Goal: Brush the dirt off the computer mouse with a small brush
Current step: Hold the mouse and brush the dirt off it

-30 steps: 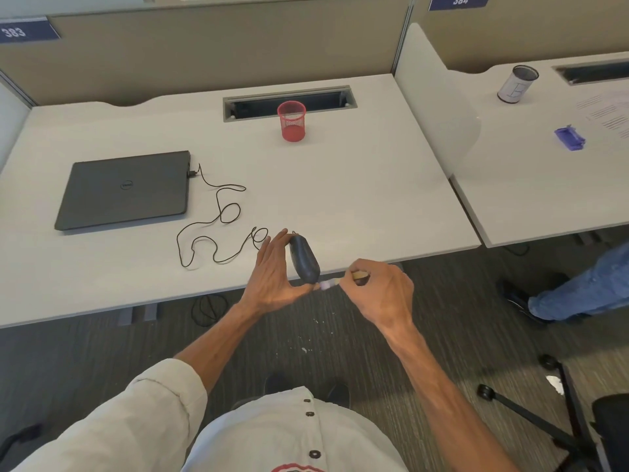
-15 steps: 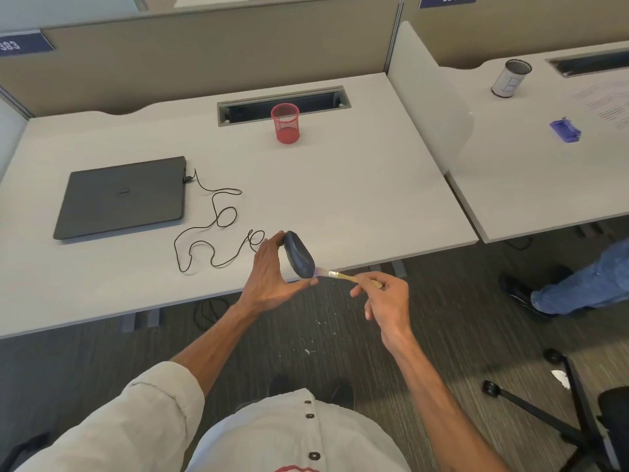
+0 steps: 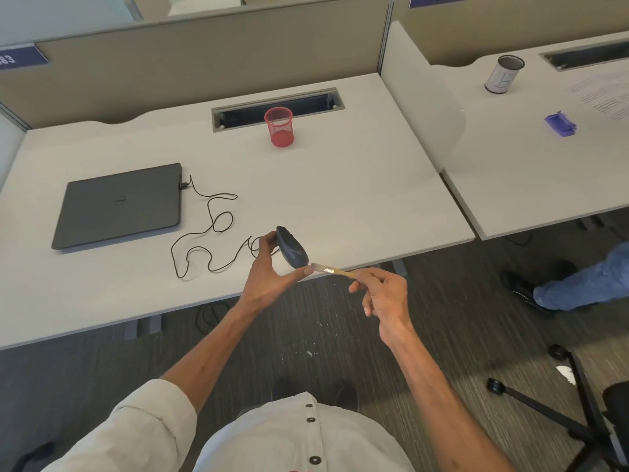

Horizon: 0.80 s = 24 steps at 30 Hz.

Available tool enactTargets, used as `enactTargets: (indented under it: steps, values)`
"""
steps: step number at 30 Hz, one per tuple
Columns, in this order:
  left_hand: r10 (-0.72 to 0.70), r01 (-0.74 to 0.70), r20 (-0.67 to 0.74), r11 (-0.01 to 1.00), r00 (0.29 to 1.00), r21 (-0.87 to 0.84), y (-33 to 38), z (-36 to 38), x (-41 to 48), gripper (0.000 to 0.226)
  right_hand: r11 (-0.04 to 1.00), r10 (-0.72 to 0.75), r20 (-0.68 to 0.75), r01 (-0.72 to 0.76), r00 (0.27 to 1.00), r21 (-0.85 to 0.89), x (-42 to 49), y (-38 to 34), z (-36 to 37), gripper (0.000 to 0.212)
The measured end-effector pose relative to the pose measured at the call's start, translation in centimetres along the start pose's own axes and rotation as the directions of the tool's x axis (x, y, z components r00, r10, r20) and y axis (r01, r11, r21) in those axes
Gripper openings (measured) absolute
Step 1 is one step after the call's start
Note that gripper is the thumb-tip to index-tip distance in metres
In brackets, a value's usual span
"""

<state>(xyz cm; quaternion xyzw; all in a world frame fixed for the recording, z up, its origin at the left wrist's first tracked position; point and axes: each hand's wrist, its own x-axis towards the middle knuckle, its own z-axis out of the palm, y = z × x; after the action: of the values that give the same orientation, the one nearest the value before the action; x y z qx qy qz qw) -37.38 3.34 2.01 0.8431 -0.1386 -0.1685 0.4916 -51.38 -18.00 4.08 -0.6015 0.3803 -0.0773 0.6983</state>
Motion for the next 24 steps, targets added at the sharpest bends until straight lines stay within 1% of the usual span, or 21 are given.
enactTargets:
  steps: [3, 6, 10, 13, 15, 18, 21, 24]
  values:
    - [-0.011, 0.011, 0.007, 1.000, 1.000, -0.014, 0.0, 0.0, 0.1, 0.129, 0.997, 0.008, 0.006, -0.009, 1.000, 0.079, 0.1, -0.4, 0.0, 0.011]
    - [-0.018, 0.018, 0.008, 1.000, 1.000, -0.008, 0.0, 0.2, 0.1, 0.131, 0.989, -0.004, 0.073, -0.007, 0.997, 0.148, 0.3, -0.8, 1.0, 0.011]
    - [-0.020, 0.020, 0.002, 1.000, 1.000, -0.005, 0.1, 0.3, 0.0, 0.134, 0.994, 0.004, 0.101, -0.015, 0.995, 0.111, 0.2, -0.6, 1.8, 0.011]
    - [-0.018, 0.018, 0.004, 0.999, 1.000, -0.030, 0.0, 0.0, 0.0, 0.131, 0.997, 0.036, 0.052, -0.040, 0.998, 0.073, 0.2, 0.2, 1.4, 0.010]
    - [-0.028, 0.029, 0.013, 0.998, 1.000, -0.059, -0.2, -0.2, 0.0, 0.127, 0.995, 0.050, 0.025, -0.052, 0.998, 0.084, 0.2, 0.5, 1.0, 0.011]
    - [-0.063, 0.072, 0.056, 0.980, 0.996, -0.188, -0.5, -0.4, 0.0, 0.120, 0.991, 0.027, 0.037, -0.032, 0.999, 0.134, 0.2, 0.3, 1.1, 0.012]
    - [-0.113, 0.149, 0.116, 0.915, 0.987, -0.376, -0.3, -0.6, 0.2, 0.111, 0.989, -0.038, 0.054, 0.029, 0.998, 0.146, 0.3, -0.3, 2.3, 0.012]
    - [-0.118, 0.187, 0.171, 0.861, 0.978, -0.473, 0.3, -1.0, -0.1, 0.099, 0.989, -0.083, 0.072, 0.073, 0.994, 0.127, 0.3, -0.7, 3.8, 0.013]
